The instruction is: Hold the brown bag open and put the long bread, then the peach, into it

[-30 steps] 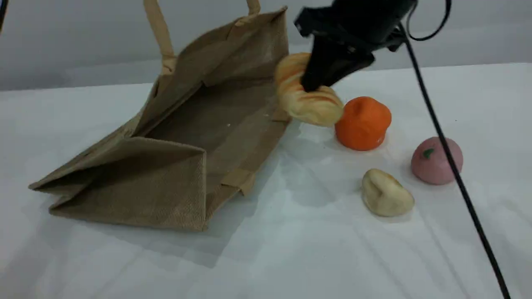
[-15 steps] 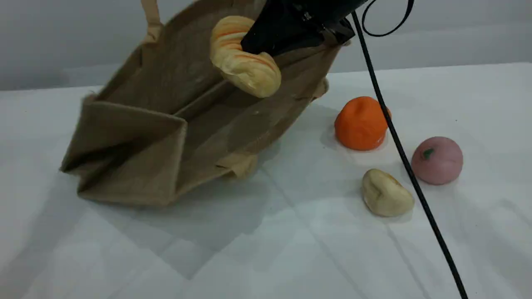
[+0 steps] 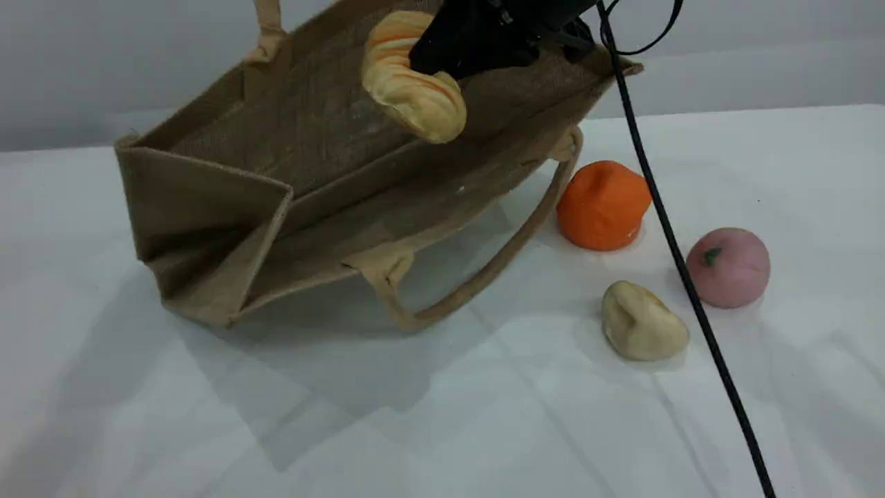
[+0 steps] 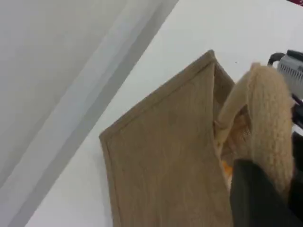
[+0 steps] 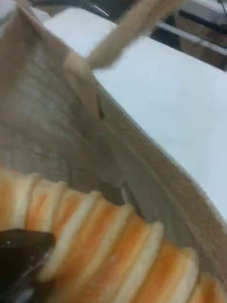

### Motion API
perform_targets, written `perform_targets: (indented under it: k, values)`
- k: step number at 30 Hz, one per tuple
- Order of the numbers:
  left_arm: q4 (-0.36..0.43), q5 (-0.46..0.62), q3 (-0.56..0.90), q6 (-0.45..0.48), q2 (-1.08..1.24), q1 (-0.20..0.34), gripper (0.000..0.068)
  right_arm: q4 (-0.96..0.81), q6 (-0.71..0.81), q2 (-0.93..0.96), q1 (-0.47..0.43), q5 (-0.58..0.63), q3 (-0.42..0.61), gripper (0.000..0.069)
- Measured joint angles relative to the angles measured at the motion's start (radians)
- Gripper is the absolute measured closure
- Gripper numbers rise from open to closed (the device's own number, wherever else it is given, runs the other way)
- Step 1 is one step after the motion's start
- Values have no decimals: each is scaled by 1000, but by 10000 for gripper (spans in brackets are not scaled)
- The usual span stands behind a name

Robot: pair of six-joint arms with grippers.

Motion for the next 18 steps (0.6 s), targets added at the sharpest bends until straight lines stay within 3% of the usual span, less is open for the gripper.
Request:
perform_targets:
  k: [7,13,18]
  values:
    - [0,2,0,-3,0,0,586,20,54,78,0,-107,0,648]
    - [0,3,0,-2,2,0,586,99,-5,121,7,-113,0,648]
    - [1,3,0,-1,2,1,586,110,-54,121,8,-84,-1,563]
